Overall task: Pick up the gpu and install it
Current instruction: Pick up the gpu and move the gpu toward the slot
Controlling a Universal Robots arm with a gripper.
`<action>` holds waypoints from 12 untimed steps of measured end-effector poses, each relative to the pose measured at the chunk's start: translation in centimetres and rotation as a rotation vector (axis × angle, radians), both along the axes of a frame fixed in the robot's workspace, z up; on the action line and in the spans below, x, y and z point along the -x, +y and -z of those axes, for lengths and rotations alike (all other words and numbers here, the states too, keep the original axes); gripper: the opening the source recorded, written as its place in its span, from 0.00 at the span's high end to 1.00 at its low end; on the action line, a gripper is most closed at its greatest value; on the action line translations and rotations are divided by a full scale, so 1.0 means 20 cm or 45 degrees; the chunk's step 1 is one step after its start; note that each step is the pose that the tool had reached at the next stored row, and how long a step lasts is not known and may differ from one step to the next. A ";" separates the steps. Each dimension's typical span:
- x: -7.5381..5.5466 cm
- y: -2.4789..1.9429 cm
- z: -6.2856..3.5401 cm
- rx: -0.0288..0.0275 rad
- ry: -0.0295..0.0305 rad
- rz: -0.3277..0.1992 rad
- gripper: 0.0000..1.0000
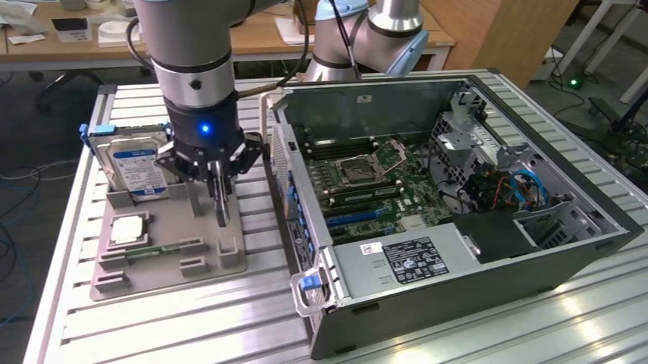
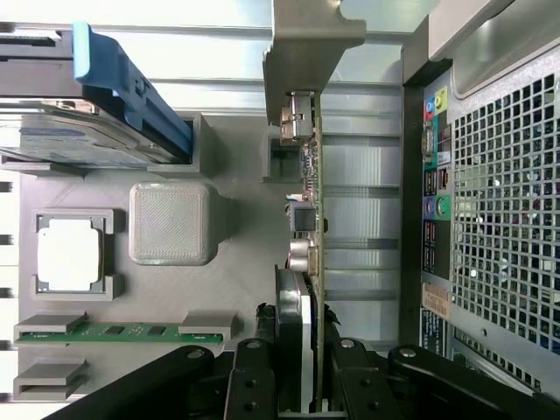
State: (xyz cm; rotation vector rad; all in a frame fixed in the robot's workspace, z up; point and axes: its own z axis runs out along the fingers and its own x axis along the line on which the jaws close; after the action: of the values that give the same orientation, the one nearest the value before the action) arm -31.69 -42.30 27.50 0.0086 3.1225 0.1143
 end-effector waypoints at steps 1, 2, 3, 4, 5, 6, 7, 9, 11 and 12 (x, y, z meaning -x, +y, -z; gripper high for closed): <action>0.00 0.000 -0.003 0.0000 -0.0001 0.000 0.71; 0.00 0.000 -0.006 -0.0003 -0.0003 0.000 0.71; 0.00 0.000 -0.011 -0.0006 -0.0004 0.000 0.71; 0.00 0.000 -0.016 -0.0005 -0.0004 0.000 0.71; 0.00 0.000 -0.021 -0.0006 -0.0004 0.000 0.71; 0.00 0.000 -0.026 -0.0010 -0.0004 0.000 0.71; 0.00 0.000 -0.031 -0.0013 -0.0004 0.000 0.71; 0.00 0.000 -0.037 -0.0016 -0.0005 0.000 0.71; 0.00 0.000 -0.039 -0.0019 -0.0007 0.000 0.71; 0.00 0.000 -0.042 -0.0017 -0.0004 0.000 0.71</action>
State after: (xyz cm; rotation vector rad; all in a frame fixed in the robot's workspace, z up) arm -31.68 -42.30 28.34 0.0087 3.1222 0.1163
